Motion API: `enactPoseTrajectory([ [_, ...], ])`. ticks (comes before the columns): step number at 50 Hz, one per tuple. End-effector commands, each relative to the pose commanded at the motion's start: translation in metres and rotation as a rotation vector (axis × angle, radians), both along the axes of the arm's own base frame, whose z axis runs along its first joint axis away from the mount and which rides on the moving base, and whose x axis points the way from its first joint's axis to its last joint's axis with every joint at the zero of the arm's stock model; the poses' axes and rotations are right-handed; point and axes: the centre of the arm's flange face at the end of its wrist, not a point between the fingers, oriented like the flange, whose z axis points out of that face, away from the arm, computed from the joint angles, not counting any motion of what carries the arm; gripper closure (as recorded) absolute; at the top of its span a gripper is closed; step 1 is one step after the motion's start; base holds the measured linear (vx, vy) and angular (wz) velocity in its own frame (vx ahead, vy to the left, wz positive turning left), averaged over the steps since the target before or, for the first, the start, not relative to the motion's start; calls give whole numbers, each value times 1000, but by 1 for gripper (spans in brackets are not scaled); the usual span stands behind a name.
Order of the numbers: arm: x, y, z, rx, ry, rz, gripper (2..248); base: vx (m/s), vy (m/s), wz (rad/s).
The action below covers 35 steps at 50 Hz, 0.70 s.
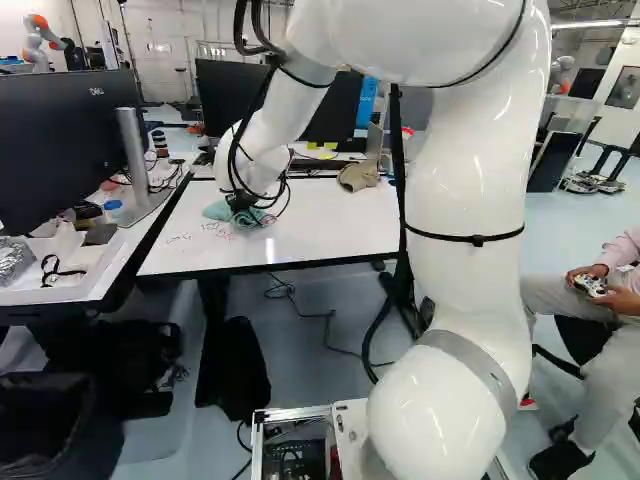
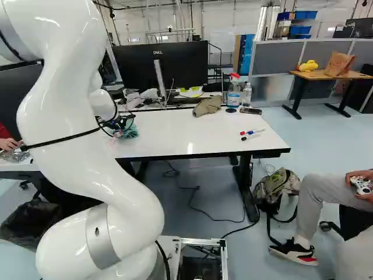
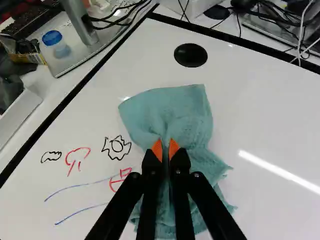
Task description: Clean the table with the green towel
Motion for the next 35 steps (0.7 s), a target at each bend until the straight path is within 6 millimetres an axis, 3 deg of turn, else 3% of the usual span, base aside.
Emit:
enactPoseTrajectory([
  [35,-10,61,-2,8,-12,98,215,0,0,0],
])
